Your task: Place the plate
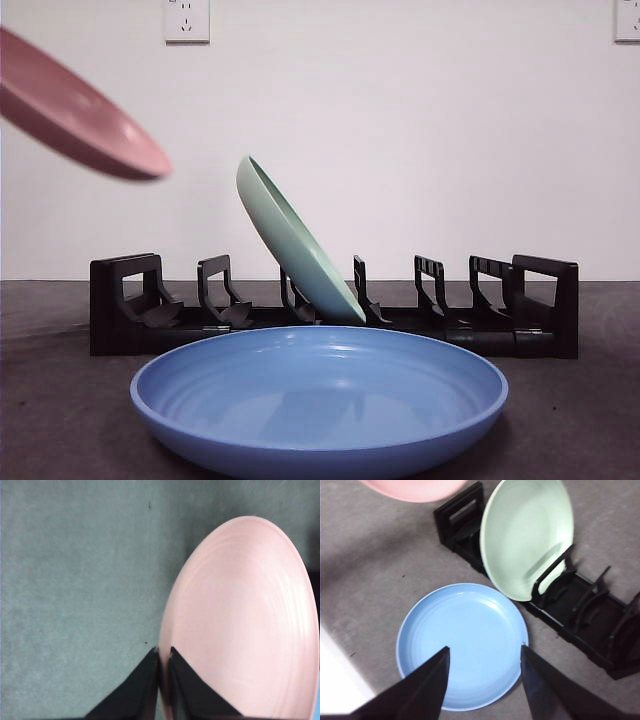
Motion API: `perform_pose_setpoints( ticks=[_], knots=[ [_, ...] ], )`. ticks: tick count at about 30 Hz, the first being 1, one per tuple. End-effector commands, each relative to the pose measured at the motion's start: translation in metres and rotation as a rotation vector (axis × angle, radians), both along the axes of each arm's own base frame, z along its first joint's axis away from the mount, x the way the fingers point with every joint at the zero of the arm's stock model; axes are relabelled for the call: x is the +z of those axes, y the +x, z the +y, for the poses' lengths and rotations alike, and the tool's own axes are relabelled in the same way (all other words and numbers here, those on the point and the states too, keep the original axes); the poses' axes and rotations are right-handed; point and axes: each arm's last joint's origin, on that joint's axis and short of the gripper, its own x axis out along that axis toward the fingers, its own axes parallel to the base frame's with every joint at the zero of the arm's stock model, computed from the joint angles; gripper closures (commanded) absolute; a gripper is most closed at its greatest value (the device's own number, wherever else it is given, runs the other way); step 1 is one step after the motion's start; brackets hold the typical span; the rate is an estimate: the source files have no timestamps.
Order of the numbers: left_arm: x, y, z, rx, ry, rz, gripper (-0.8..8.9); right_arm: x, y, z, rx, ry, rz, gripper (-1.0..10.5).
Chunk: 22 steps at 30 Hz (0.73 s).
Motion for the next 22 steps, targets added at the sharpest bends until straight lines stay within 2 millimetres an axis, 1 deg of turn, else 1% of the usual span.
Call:
perform_pose_setpoints(
  ticks=[1, 3, 4, 6, 10, 12, 13, 17, 22],
  knots=[
    [0.010, -0.024, 0.003, -0.004, -0.033, -0.066, 7.98, 0.004, -0.002, -0.001, -0.025, 0.016, -0.025, 7.2],
    [0.009, -0.042, 0.005, -0.016, -0.072, -0.082, 7.98, 0.005, -0.002, -0.003, -0.038, 0.016, -0.037, 7.2],
    [0.007, -0.053, 0.006, -0.022, -0.098, -0.088, 7.98, 0.006, -0.003, -0.005, -0.050, 0.019, -0.049, 7.2],
    [0.001, -0.069, 0.007, -0.024, -0.131, -0.092, 7.98, 0.008, -0.004, -0.007, -0.065, 0.023, -0.063, 7.2],
    [-0.021, -0.102, 0.010, -0.003, -0.226, -0.092, 7.98, 0.012, -0.006, -0.013, -0.093, 0.042, -0.096, 7.2],
    [-0.034, -0.113, 0.011, 0.004, -0.275, -0.076, 7.98, 0.014, -0.007, -0.016, -0.102, 0.054, -0.109, 7.2],
    [-0.044, -0.119, 0.011, 0.009, -0.309, -0.059, 7.98, 0.015, -0.008, -0.018, -0.112, 0.060, -0.119, 7.2],
    [-0.081, -0.132, 0.008, 0.017, -0.443, 0.008, 7.98, 0.019, -0.011, -0.023, -0.118, 0.090, -0.139, 7.2],
    [-0.131, -0.136, -0.002, 0.032, -0.566, 0.087, 7.98, 0.024, -0.015, -0.029, -0.120, 0.140, -0.165, 7.2]
  ],
)
